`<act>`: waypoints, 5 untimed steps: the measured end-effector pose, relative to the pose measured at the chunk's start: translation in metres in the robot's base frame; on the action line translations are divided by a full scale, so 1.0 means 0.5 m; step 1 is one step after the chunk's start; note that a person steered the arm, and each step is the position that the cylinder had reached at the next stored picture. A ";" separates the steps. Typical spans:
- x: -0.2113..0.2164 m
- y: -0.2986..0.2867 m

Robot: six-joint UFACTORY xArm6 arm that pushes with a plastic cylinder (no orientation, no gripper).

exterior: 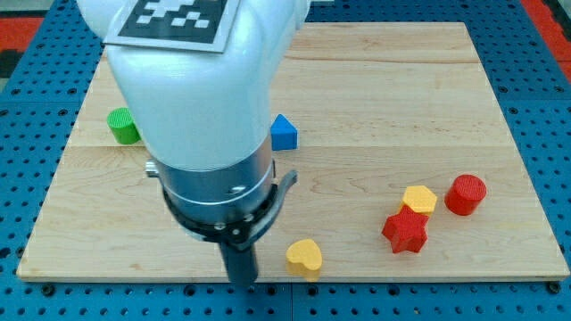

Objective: Move the heart slightly to right

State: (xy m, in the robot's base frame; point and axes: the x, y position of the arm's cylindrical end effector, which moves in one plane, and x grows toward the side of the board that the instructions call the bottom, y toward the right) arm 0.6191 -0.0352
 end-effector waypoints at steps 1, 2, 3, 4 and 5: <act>-0.001 0.114; -0.001 0.233; -0.011 0.347; -0.001 0.346; -0.002 0.336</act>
State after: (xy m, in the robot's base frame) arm 0.6180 0.1329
